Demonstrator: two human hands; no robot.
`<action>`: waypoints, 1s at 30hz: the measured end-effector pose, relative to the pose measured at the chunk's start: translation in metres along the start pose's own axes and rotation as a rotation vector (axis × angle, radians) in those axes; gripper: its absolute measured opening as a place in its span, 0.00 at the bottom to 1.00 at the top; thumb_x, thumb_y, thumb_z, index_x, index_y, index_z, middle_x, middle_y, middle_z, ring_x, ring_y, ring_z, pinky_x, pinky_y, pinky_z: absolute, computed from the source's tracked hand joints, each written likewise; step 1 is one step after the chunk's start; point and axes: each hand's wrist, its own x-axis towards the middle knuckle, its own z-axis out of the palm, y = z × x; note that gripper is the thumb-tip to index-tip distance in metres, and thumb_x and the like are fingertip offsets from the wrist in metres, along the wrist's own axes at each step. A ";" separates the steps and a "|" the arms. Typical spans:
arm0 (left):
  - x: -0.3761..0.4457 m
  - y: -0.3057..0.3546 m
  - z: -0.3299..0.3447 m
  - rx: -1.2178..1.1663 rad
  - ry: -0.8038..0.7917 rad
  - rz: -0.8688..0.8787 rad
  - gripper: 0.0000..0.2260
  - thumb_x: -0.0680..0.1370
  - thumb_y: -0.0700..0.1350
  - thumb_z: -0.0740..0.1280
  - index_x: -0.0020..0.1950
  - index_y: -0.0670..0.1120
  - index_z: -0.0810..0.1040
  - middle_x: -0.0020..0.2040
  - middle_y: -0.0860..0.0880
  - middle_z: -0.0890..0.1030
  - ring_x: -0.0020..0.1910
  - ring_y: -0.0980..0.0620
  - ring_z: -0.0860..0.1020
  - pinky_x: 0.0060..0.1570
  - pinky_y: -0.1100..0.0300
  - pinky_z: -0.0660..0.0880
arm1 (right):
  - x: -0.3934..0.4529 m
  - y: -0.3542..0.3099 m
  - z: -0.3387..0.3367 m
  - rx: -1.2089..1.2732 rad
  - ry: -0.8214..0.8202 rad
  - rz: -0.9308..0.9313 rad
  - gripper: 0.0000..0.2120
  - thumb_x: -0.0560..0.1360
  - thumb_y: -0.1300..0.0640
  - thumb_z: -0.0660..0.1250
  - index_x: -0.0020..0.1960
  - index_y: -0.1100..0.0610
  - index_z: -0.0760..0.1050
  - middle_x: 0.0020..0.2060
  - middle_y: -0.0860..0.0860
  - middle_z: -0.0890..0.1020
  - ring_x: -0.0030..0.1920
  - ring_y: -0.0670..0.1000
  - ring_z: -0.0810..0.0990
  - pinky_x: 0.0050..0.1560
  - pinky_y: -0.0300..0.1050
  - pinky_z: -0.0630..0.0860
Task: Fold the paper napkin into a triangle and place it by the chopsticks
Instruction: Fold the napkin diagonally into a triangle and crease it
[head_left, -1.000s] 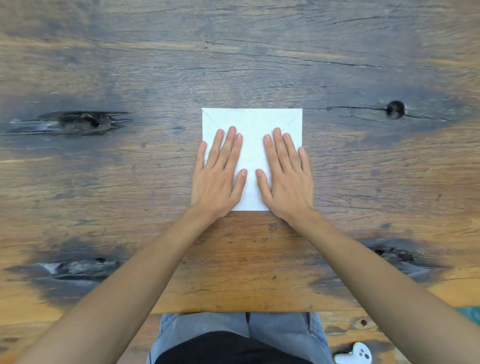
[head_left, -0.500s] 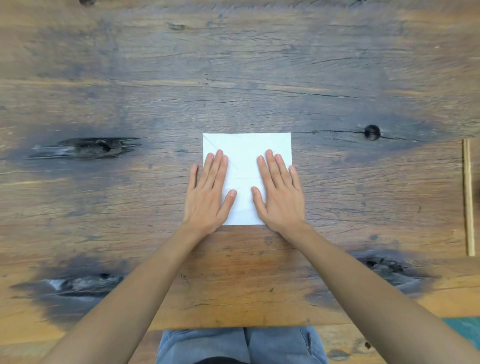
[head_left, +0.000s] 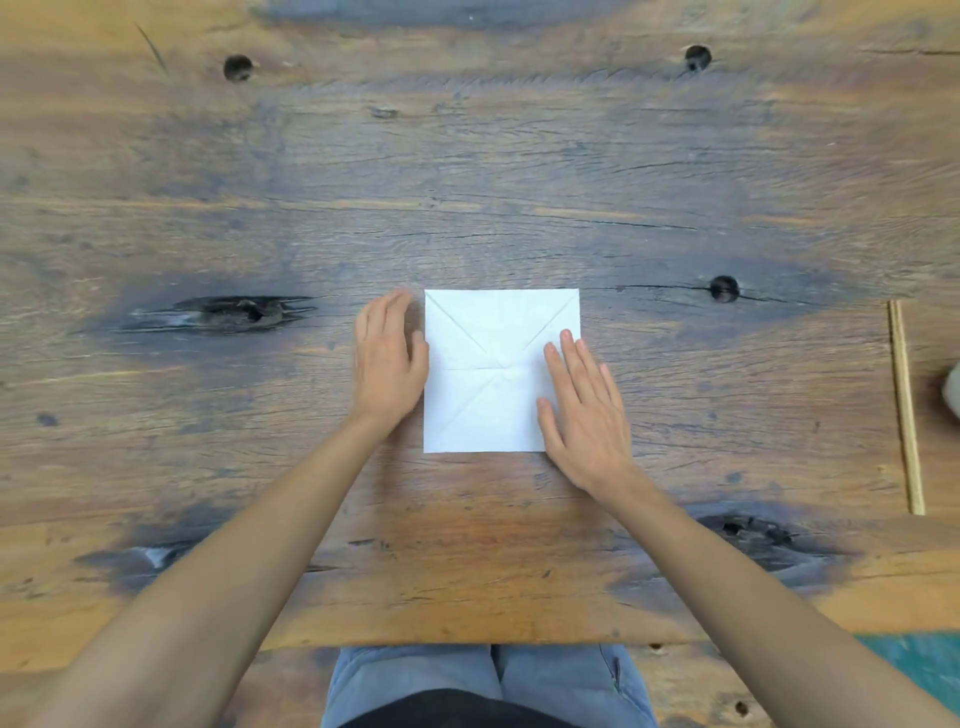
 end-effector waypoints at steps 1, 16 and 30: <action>0.009 0.001 -0.001 -0.025 0.021 -0.029 0.19 0.80 0.37 0.63 0.71 0.37 0.73 0.69 0.39 0.77 0.69 0.37 0.71 0.73 0.53 0.62 | -0.007 0.001 -0.002 -0.006 0.008 0.002 0.30 0.84 0.51 0.56 0.84 0.54 0.56 0.84 0.52 0.53 0.84 0.51 0.52 0.83 0.55 0.56; 0.063 0.004 0.005 0.018 -0.186 -0.031 0.09 0.78 0.44 0.69 0.57 0.45 0.79 0.64 0.43 0.71 0.68 0.43 0.66 0.64 0.56 0.65 | -0.085 0.043 0.008 -0.041 0.003 0.048 0.22 0.83 0.54 0.60 0.76 0.54 0.71 0.80 0.54 0.68 0.77 0.57 0.68 0.72 0.57 0.71; 0.036 0.042 -0.012 -0.052 -0.105 0.090 0.05 0.80 0.43 0.66 0.54 0.43 0.77 0.48 0.47 0.83 0.47 0.44 0.80 0.51 0.45 0.77 | -0.087 0.043 0.010 -0.051 0.009 0.025 0.21 0.82 0.55 0.59 0.75 0.51 0.71 0.79 0.57 0.68 0.77 0.58 0.68 0.70 0.57 0.71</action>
